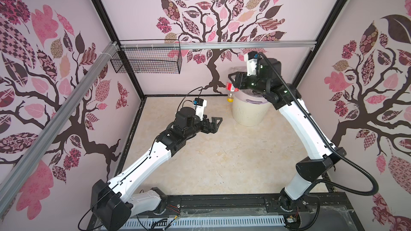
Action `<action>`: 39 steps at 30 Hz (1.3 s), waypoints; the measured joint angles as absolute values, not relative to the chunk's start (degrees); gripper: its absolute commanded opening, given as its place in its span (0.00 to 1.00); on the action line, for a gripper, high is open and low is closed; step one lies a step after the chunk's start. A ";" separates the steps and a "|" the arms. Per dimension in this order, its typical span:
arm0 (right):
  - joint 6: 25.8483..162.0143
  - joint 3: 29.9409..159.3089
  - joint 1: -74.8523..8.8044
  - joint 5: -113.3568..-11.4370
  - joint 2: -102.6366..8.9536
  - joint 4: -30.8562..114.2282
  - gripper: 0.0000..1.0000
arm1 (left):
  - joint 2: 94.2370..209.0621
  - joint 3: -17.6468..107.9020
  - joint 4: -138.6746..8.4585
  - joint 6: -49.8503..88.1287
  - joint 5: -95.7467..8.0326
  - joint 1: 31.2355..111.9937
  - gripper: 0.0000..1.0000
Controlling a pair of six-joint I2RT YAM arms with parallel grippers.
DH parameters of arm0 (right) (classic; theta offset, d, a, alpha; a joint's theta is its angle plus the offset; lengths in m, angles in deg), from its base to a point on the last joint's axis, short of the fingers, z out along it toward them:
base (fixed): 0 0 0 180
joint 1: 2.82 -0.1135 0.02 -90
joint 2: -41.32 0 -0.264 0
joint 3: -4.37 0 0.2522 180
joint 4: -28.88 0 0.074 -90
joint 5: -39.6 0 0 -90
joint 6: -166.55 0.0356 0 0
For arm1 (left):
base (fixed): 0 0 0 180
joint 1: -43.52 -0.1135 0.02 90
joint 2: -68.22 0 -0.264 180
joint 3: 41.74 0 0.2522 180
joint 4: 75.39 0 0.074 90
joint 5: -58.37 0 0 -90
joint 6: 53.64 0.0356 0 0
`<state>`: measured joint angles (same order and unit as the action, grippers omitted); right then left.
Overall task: Throw the plastic bottles in the bin
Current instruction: Throw the plastic bottle into the trash bin.
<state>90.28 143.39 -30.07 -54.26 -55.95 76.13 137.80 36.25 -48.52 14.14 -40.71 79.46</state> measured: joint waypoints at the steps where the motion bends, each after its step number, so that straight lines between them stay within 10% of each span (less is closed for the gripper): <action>1: 89.02 147.01 -30.04 -52.05 -55.95 76.83 0.50 | 137.87 37.98 -48.30 14.19 -40.80 79.46 0.98; 18: 68.67 144.28 -28.08 -24.81 -47.86 60.42 0.52 | 138.52 47.64 -49.86 15.28 -42.37 79.46 0.98; 24: 71.75 144.63 -22.55 -21.03 -63.08 64.66 0.99 | 138.55 46.52 -49.64 15.65 -42.22 79.46 0.98; 39: 75.05 140.81 -22.59 -18.93 -62.68 71.96 0.99 | 137.85 44.12 -48.74 15.67 -42.26 79.46 0.98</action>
